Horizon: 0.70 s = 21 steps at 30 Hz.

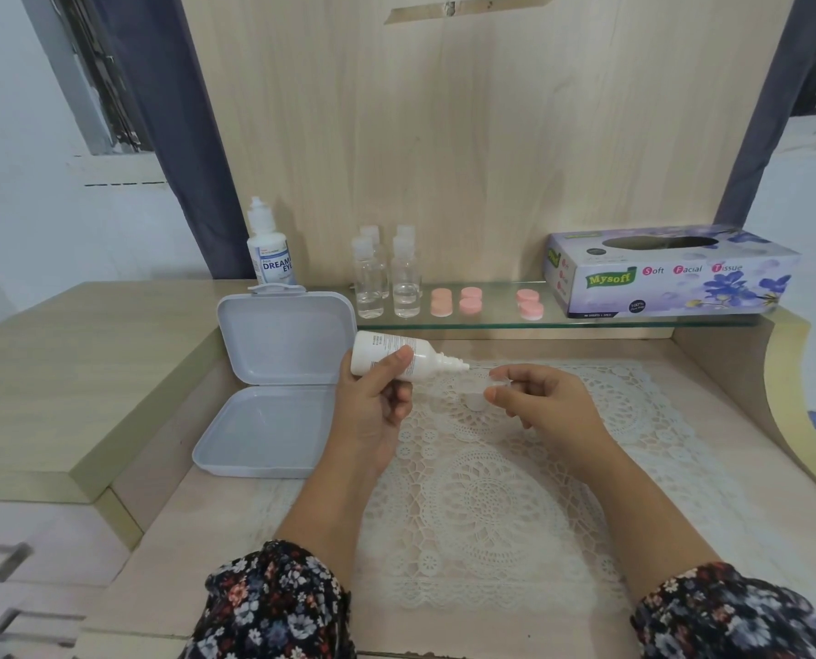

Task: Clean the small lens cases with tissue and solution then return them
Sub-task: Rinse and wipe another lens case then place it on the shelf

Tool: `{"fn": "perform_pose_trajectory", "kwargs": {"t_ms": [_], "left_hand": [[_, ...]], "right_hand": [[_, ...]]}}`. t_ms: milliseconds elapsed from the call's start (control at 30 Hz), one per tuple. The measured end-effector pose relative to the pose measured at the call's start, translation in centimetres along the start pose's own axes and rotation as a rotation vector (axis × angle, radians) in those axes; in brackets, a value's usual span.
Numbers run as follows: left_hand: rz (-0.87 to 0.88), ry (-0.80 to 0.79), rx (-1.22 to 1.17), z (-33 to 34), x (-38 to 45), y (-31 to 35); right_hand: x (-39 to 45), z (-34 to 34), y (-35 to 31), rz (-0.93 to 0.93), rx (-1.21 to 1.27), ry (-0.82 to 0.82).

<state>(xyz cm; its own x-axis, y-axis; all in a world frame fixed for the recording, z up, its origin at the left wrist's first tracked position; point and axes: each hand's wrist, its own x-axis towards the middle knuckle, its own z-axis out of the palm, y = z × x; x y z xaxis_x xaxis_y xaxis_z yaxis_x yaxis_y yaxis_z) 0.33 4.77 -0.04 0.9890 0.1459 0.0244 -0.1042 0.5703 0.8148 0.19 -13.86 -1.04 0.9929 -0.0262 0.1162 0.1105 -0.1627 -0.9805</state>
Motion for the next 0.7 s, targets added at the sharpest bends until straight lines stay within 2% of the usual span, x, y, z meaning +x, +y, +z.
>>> {"fn": "perform_pose_trajectory", "kwargs": {"t_ms": [700], "left_hand": [[-0.006,0.003,0.011,0.05,-0.07,-0.01]], "right_hand": [[-0.01,-0.05,0.03,-0.007,0.009,-0.004]]}}
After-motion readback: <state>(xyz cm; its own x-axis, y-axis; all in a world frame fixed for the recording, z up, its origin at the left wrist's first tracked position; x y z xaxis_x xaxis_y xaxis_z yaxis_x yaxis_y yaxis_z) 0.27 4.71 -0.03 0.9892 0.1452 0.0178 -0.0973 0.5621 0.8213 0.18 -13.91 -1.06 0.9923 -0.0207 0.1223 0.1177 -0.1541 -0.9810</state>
